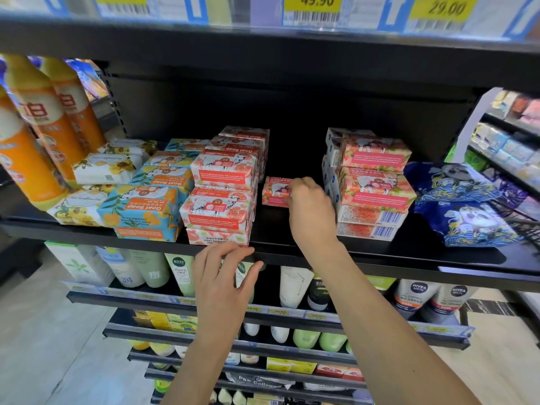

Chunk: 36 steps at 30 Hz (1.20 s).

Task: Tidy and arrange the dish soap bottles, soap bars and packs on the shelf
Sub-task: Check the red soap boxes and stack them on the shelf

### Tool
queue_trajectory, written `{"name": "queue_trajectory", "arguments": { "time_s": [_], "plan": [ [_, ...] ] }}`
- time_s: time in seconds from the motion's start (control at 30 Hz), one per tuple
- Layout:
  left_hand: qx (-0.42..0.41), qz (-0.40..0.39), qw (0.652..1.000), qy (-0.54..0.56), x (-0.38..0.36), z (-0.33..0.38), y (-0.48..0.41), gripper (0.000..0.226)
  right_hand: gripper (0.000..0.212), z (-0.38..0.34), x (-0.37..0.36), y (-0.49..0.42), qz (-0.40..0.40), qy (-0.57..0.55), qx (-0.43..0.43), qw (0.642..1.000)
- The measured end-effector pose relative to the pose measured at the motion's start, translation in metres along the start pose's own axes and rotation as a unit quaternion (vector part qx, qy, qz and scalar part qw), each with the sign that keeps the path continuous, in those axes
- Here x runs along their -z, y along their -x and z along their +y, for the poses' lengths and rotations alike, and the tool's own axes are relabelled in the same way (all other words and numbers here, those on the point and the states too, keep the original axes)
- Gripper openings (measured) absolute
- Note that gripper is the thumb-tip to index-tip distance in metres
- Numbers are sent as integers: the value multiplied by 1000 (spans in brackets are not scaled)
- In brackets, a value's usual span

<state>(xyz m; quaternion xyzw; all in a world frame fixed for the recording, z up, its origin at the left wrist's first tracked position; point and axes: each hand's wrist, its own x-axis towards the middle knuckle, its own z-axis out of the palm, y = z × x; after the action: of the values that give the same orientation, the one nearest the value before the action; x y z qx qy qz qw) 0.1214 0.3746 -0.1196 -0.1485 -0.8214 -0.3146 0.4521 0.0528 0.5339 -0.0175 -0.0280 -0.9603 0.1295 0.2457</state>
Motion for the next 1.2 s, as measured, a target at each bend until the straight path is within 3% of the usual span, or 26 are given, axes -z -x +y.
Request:
{"name": "queue_trajectory", "arguments": {
  "time_s": [0.2, 0.4, 0.47, 0.67, 0.77, 0.83, 0.93, 1.07, 1.2],
  "plan": [
    [-6, -4, 1000, 1, 0, -1, -1, 27, 33, -5, 50, 35, 43, -167, 71, 982],
    [3, -9, 1000, 6, -1, -2, 1, 29, 38, 29, 130, 27, 116, -117, 68, 984],
    [5, -11, 1000, 4, -1, -1, 1, 31, 48, 50, 145, 10, 98, -87, 31, 991],
    [22, -21, 1000, -4, 2, 4, -1, 32, 92, 99, 153, -21, -72, -133, -85, 985],
    [24, -21, 999, -23, 3, 4, 2, 23, 93, 113, 145, -29, -85, -202, -101, 971],
    [30, -25, 999, -24, 6, 9, 1, 29, 91, 119, 142, -33, -74, -245, -106, 961],
    [6, -26, 999, 22, 13, 30, -4, 24, 85, 123, 136, -37, -51, -281, -109, 952],
    [38, -131, 970, 200, 20, 77, -40, 31, 79, 125, 129, -35, -2, -340, -128, 932],
    [83, -250, 929, 260, 10, 109, -91, 58, 79, 128, 131, -24, 70, -363, -143, 918]
  ]
}}
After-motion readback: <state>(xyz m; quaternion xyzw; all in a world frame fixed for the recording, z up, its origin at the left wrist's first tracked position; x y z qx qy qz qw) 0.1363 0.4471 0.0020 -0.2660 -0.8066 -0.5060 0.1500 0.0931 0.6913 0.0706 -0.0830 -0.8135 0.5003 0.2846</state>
